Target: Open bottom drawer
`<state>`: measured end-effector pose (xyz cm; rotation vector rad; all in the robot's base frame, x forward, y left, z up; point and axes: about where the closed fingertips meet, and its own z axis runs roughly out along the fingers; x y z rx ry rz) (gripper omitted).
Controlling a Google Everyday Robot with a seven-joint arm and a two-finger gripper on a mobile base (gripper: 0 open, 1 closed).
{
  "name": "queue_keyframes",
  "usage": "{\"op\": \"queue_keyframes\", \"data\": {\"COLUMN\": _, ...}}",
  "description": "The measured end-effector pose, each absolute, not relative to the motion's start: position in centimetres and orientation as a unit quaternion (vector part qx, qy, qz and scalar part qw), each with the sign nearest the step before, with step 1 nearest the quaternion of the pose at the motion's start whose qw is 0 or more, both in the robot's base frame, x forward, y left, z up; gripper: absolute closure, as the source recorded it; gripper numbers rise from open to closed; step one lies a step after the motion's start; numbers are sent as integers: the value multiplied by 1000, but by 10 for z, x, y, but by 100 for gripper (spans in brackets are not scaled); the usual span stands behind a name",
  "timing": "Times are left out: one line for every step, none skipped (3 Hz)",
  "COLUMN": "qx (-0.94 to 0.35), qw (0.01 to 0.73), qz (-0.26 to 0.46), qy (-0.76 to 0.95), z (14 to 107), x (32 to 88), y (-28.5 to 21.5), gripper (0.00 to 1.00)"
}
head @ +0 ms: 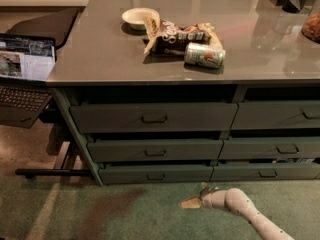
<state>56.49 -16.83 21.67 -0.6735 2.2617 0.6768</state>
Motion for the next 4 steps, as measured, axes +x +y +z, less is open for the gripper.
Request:
{"op": "queue_keyframes", "data": {"qx": -263, "qw": 353, "qz": 275, "qy": 855, "z": 220, "x": 565, "y": -161, "gripper": 0}}
{"op": "queue_keyframes", "data": {"qx": -270, "qw": 386, "qz": 301, "qy": 829, "z": 235, "x": 569, "y": -147, "gripper": 0}}
{"op": "queue_keyframes", "data": {"qx": -283, "qw": 424, "qz": 319, "qy": 799, "z": 256, "x": 570, "y": -134, "gripper": 0}}
{"op": "queue_keyframes", "data": {"qx": -295, "qw": 453, "qz": 330, "qy": 774, "z": 273, "x": 578, "y": -119, "gripper": 0}}
